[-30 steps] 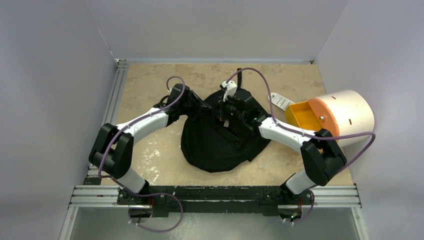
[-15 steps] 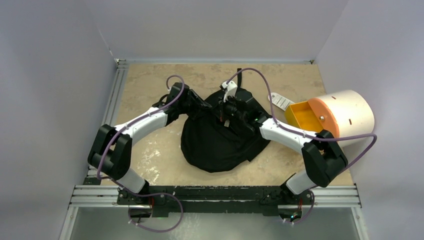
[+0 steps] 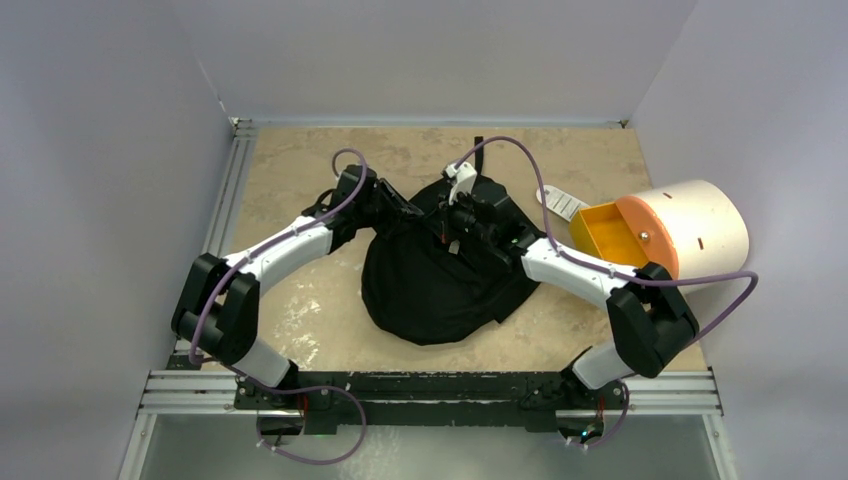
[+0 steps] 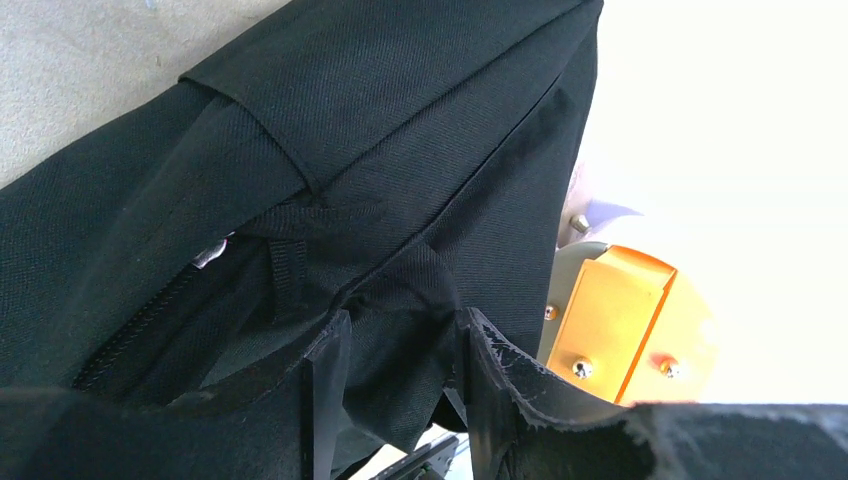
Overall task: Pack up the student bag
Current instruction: Zip the student bag at the center of the board.
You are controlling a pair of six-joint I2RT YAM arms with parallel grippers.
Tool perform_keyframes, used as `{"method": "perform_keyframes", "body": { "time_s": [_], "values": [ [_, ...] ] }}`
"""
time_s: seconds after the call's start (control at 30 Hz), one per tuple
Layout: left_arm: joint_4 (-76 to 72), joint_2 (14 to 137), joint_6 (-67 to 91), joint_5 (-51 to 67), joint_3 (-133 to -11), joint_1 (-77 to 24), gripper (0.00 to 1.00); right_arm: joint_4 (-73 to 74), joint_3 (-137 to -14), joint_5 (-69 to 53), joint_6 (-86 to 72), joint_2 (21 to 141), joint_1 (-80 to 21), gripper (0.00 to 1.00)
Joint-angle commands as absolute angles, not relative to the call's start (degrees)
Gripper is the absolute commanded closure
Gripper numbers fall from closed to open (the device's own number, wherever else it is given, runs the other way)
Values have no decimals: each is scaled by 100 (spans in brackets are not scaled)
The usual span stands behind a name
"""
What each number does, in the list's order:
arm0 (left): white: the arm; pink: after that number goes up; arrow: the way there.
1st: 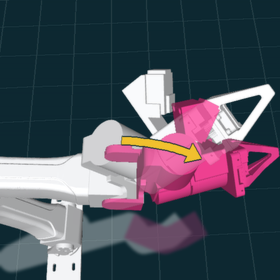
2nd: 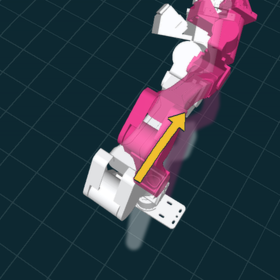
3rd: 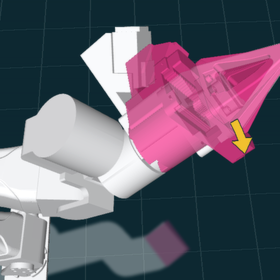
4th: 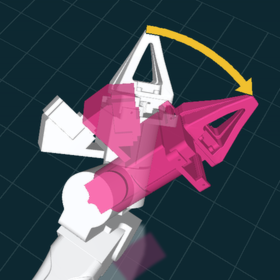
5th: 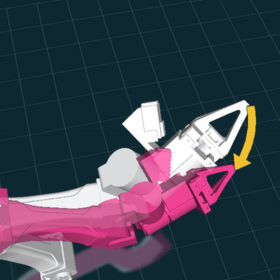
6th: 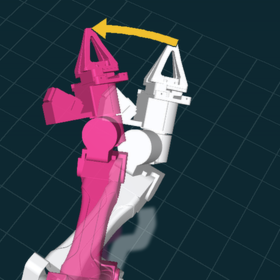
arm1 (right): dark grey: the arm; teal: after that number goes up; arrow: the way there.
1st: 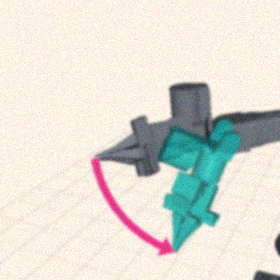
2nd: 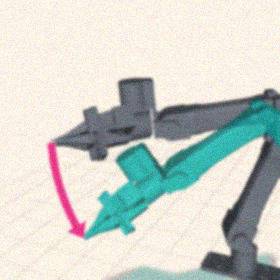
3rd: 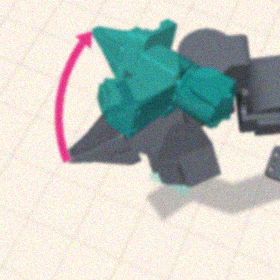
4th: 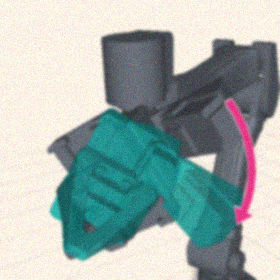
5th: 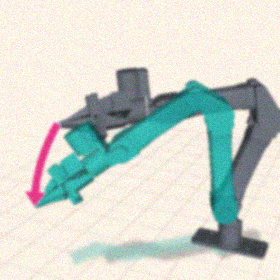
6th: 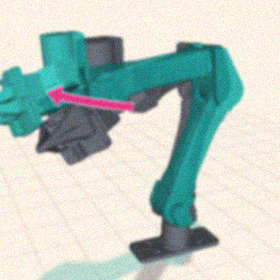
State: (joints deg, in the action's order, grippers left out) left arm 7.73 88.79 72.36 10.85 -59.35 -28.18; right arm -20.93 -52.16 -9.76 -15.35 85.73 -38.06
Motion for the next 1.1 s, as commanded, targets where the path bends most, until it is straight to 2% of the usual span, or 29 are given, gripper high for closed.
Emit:
{"method": "perform_keyframes", "body": {
  "time_s": [0.0, 0.17, 0.47, 1.07],
  "values": [
    [564, 8644, 7163, 1274, -5951, -2812, 58, -2411, -5192, -1039, -1495, 8303, -3815, 100],
    [919, 8583, 7452, 1266, -6269, -2795, 55, -2430, -5153, -1099, -1429, 8298, -3816, 100],
    [997, 8794, 8136, 1529, -6496, -2800, 55, -2478, -5092, -1107, -1415, 8252, -3818, 100],
    [948, 9308, 8208, 1804, -6486, -2812, 57, -2458, -5127, -1135, -1371, 8286, -3814, 100]
  ]
}}
